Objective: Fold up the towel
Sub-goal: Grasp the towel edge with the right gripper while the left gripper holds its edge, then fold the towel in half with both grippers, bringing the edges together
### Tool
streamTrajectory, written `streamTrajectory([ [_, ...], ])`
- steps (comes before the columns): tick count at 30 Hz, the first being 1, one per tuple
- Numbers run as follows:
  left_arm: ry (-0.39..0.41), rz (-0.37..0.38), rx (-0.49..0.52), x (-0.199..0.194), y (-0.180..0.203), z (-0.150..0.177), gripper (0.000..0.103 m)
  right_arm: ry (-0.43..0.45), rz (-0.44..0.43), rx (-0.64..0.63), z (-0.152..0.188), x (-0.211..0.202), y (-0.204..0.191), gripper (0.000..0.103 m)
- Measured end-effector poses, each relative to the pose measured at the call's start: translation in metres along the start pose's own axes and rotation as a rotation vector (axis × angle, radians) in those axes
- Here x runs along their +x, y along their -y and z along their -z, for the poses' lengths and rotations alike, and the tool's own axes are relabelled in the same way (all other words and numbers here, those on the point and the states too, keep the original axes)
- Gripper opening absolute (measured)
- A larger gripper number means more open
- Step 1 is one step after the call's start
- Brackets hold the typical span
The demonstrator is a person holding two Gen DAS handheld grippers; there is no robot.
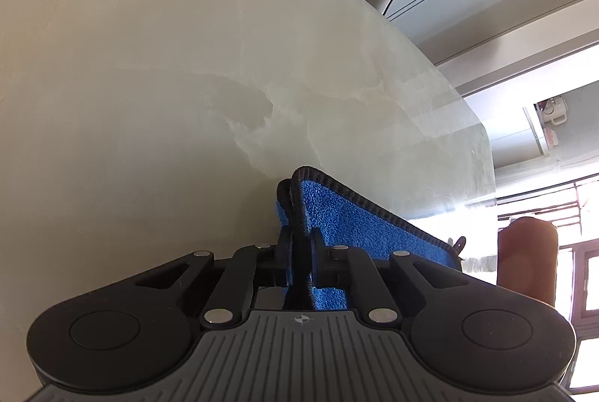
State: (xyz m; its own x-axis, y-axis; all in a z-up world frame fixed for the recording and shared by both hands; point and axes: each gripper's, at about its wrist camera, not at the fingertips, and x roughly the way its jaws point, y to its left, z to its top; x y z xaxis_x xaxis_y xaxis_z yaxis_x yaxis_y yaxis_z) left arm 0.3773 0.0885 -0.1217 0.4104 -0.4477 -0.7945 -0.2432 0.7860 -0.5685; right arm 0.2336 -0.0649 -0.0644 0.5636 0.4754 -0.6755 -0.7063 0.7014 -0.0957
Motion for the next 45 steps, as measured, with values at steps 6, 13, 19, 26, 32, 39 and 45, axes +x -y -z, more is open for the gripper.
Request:
streamTrajectory([
  [6, 0.001, -0.005, 0.004, 0.004, 0.004, 0.000, 0.008, 0.004, 0.054, -0.059, -0.008, 0.014, -0.017, 0.038],
  [13, 0.001, -0.022, -0.010, 0.000, 0.000, -0.003, 0.007, 0.048, 0.067, -0.027, -0.008, 0.006, -0.018, 0.010],
  [19, -0.004, 0.000, -0.012, 0.001, 0.015, -0.004, 0.008, 0.114, 0.058, 0.221, 0.011, -0.022, 0.012, 0.008],
  [26, -0.021, 0.062, 0.041, 0.014, 0.071, -0.002, 0.008, 0.262, 0.062, 0.564, 0.050, -0.060, 0.053, 0.009],
  [32, -0.071, 0.062, 0.148, 0.055, 0.136, 0.019, 0.008, 0.316, 0.102, 0.828, 0.100, -0.085, 0.084, 0.009],
  [39, -0.104, 0.001, 0.305, 0.102, 0.187, 0.049, 0.008, 0.323, 0.125, 0.984, 0.145, -0.094, 0.099, 0.010],
  [45, -0.115, -0.012, 0.387, 0.113, 0.205, 0.065, 0.019, 0.328, 0.126, 1.088, 0.176, -0.101, 0.106, 0.033],
])
